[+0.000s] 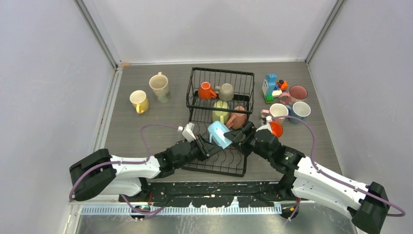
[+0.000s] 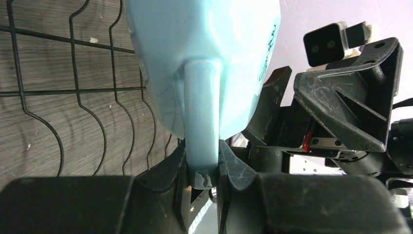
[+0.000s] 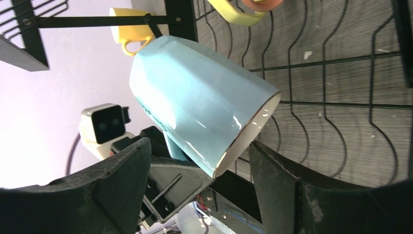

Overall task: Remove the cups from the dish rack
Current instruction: Unload the cup from the dish rack, then place the cup at the center of the board.

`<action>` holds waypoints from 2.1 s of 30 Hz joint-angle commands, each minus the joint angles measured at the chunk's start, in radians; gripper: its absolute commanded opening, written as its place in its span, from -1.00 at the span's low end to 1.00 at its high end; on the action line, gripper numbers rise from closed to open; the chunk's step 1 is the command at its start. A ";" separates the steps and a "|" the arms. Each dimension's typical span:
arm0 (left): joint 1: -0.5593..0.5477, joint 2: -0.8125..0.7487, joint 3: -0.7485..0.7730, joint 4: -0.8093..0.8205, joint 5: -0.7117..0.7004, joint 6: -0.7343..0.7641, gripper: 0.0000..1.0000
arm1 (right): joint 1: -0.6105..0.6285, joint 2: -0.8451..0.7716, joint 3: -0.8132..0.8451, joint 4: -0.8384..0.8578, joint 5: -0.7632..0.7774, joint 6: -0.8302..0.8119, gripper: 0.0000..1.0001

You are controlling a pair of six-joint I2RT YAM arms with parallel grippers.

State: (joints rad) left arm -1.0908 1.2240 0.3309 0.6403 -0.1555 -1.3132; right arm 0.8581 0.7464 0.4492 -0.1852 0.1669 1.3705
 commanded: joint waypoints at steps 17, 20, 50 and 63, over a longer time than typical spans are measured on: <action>-0.018 0.015 0.009 0.389 0.027 -0.142 -1.00 | 0.007 0.054 -0.037 0.373 0.038 0.120 0.15; -0.024 0.020 0.009 0.400 0.027 -0.155 -1.00 | 0.006 0.051 -0.030 0.383 0.047 0.119 0.01; -0.084 -0.001 -0.033 0.297 0.050 -0.178 0.54 | 0.023 -0.012 0.161 -0.019 0.096 0.050 -0.99; -0.067 -0.382 0.001 -0.264 0.036 -0.021 0.78 | 0.023 -0.049 0.443 -0.564 0.177 -0.052 -0.99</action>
State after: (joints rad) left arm -1.1687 0.9215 0.2970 0.5671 -0.1120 -1.4158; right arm 0.8772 0.7502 0.7361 -0.5945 0.2562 1.3624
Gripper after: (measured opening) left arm 0.886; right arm 0.210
